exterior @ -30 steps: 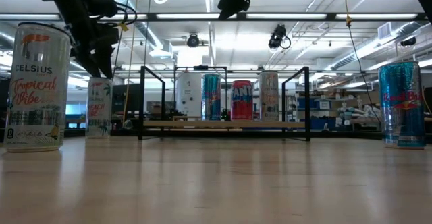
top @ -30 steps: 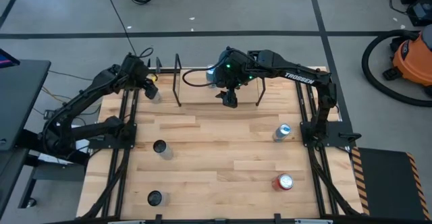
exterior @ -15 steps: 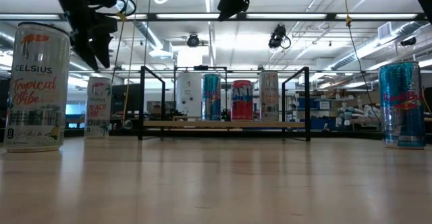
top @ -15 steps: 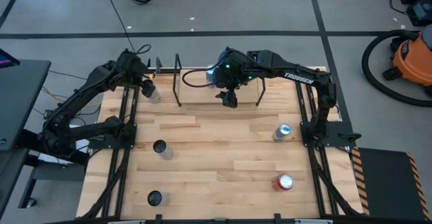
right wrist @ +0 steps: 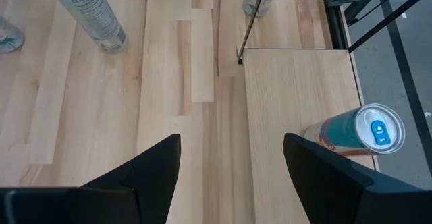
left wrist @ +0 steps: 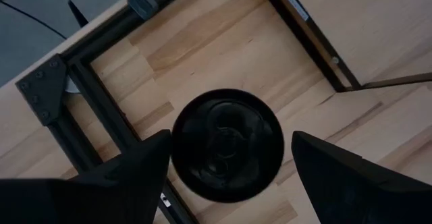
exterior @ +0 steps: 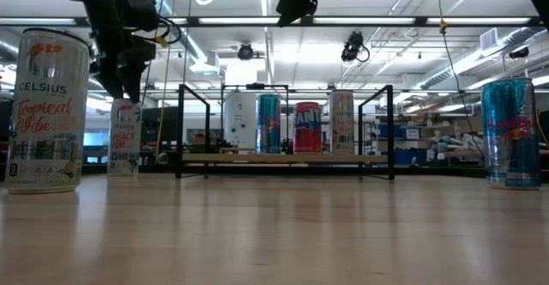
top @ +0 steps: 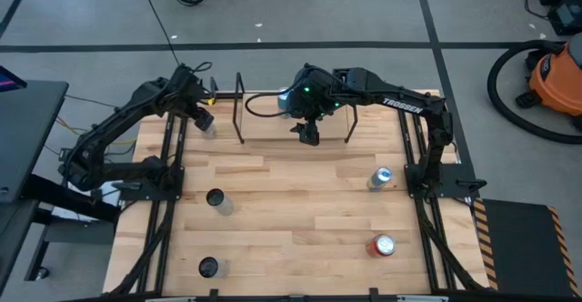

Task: Place canned beverage on shelf
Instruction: Put the top white pink soda can on the shelf

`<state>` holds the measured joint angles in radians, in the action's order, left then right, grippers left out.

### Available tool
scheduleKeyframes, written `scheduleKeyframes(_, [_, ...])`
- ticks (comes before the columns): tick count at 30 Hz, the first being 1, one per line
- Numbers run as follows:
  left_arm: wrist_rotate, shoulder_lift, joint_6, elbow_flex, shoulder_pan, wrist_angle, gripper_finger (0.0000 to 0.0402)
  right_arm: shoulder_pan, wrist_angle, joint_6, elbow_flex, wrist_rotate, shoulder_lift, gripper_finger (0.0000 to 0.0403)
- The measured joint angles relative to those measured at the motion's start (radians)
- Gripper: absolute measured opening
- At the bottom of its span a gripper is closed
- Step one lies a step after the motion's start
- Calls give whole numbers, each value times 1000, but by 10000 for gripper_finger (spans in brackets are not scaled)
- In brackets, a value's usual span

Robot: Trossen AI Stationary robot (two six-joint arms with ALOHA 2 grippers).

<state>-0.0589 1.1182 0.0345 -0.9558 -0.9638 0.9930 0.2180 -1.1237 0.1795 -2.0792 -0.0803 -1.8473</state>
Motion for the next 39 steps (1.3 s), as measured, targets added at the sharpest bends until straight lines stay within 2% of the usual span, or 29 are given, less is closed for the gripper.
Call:
scheduleKeyframes(15, [11, 99, 12, 0, 0, 6, 308, 0, 0, 5, 0, 0, 0, 270])
scheduleKeyframes(23, [14, 97, 38, -2, 0, 39, 258, 0, 0, 6, 0, 0, 0, 270])
scheduleKeyframes(30, [14, 91, 48, -8, 8, 63, 255, 0, 0, 4, 0, 0, 0, 270])
scheduleKeyframes(39, [12, 92, 56, -212, 59, 222, 260, 0, -1, 4, 0, 0, 1, 270])
